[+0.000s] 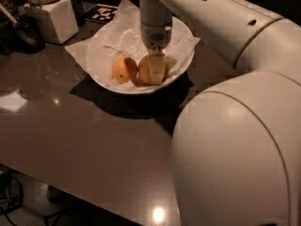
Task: Pick orange from white bowl
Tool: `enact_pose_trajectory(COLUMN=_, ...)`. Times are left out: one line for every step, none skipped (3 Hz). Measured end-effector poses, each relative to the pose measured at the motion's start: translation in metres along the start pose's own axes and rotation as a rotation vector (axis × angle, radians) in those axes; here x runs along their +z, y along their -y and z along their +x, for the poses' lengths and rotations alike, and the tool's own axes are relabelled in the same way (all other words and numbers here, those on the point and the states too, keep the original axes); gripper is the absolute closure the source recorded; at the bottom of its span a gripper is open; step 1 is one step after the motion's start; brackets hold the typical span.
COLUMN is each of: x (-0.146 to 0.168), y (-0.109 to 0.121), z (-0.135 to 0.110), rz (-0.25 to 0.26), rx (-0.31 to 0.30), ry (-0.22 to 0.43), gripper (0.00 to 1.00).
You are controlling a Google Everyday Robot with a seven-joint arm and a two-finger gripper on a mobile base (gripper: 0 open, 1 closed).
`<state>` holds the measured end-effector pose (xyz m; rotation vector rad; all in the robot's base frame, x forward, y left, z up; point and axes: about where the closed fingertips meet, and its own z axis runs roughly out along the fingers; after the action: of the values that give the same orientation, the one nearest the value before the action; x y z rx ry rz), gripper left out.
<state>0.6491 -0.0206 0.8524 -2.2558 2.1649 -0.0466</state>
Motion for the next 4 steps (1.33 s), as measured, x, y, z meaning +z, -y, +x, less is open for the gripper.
enact_pose_trajectory(x=0.0, y=0.0, z=0.0, rz=0.0, rx=0.0, ry=0.0, gripper=0.96)
enact_pose_trajectory(x=0.0, y=0.0, z=0.0, rz=0.0, rx=0.0, ry=0.0, gripper=1.0)
enact_pose_trajectory(x=-0.004, y=0.001, z=-0.002, rz=0.032, rx=-0.008, ry=0.034, gripper=1.0)
enact_pose_trajectory(x=-0.027, y=-0.015, z=-0.002, rz=0.075, rx=-0.041, ry=0.118, gripper=1.0)
